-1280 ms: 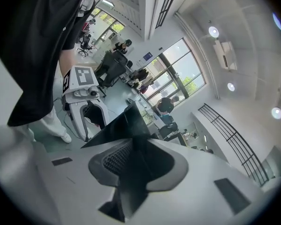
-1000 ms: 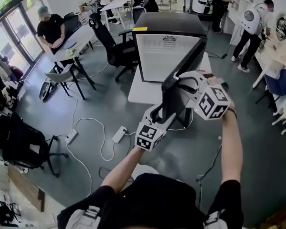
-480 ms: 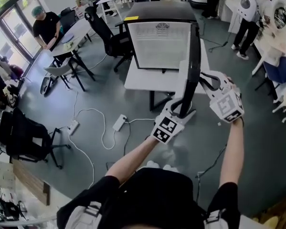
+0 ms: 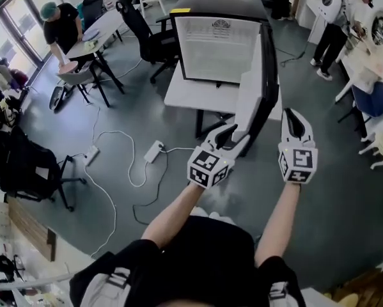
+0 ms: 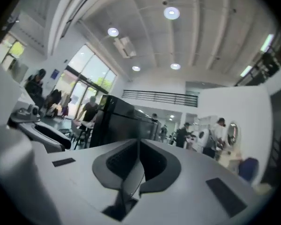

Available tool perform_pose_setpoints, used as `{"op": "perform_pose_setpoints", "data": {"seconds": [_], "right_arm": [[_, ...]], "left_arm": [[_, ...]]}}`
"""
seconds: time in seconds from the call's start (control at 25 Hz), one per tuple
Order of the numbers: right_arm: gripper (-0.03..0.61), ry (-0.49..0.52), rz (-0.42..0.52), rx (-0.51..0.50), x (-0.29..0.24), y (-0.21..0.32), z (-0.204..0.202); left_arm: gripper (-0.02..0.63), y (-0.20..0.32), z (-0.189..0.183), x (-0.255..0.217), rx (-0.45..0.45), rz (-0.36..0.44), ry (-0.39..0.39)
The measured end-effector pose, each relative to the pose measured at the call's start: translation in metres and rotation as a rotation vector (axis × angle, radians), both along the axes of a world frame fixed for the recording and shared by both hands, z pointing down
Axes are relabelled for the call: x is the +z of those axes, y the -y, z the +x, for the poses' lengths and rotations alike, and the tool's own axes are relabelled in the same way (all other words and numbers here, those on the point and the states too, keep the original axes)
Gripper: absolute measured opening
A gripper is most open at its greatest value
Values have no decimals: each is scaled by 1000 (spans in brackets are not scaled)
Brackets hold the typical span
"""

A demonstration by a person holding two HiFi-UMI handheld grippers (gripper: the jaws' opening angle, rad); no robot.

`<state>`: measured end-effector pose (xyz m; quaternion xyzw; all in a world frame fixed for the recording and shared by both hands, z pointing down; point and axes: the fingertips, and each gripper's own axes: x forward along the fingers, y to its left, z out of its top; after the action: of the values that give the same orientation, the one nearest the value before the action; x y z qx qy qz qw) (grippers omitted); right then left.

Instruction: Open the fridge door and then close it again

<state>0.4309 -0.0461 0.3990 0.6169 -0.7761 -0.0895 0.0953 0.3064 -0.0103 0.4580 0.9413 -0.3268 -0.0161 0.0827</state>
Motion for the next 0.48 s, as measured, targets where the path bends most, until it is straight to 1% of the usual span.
{"op": "perform_pose_setpoints", "data": {"seconds": [0.04, 0.08, 0.16, 0.2, 0.24, 0.36, 0.48], "right_arm": [[5, 69, -8, 43, 9, -6, 4], [4, 135, -16, 65, 22, -11, 6], [-3, 249, -44, 76, 53, -20, 3], [-6, 280, -70, 74, 70, -23, -1], [-6, 289, -100, 72, 86, -27, -5], [-6, 253, -152, 43, 110, -36, -22], [-6, 274, -134, -7, 105, -43, -33]], "left_arm": [[140, 2, -10, 3, -29, -9, -16], [95, 4, -20, 6, -58, -14, -24], [34, 6, -35, 12, -117, -13, -27], [14, 6, -41, 15, -145, -10, -30], [0, 6, -45, 17, -170, -7, -38], [0, 1, -45, 20, -213, 2, -50], [-2, -6, -43, 24, -237, 3, -44]]}}
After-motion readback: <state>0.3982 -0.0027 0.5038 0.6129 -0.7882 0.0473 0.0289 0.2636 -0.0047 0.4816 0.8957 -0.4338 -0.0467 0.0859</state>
